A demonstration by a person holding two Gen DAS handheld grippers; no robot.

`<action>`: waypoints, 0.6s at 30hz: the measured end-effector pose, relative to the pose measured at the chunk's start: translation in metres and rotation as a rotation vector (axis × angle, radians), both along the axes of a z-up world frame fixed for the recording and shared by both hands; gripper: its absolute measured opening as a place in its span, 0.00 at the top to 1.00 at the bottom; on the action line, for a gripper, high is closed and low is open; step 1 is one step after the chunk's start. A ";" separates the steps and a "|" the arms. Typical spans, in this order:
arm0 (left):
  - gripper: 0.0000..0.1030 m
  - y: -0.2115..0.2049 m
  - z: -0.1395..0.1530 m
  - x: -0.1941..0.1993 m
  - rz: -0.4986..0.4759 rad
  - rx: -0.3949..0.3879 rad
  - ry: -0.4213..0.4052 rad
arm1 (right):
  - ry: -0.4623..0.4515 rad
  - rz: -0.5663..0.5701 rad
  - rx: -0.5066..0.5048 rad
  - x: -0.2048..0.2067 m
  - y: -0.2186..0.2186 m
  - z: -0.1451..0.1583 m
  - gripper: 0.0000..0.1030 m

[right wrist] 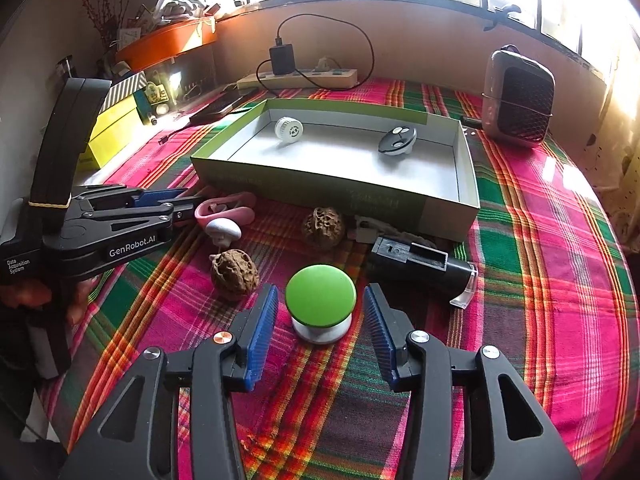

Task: Organize objects
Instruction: 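Carry pink clip with left tool while right tool carries green mushroom into grey box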

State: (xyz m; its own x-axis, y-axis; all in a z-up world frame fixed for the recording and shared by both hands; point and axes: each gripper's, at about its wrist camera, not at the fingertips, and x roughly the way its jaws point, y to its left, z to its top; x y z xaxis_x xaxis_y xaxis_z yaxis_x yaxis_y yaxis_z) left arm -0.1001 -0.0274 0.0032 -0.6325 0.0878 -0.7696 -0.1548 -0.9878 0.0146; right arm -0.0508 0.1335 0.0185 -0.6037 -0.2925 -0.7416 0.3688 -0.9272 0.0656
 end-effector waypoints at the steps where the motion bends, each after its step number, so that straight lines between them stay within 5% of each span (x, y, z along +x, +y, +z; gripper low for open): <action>1: 0.79 0.000 0.000 0.000 0.001 -0.001 0.000 | 0.002 0.002 -0.004 0.000 -0.001 0.001 0.56; 5: 0.79 0.000 0.000 0.000 -0.001 0.001 0.000 | 0.007 -0.001 -0.022 -0.001 0.000 0.002 0.56; 9: 0.79 0.001 0.000 0.001 0.000 0.000 0.000 | 0.012 -0.004 -0.022 0.001 0.001 0.003 0.66; 18: 0.79 -0.002 0.000 0.001 0.000 -0.005 -0.008 | 0.018 -0.005 -0.034 0.002 0.002 0.005 0.66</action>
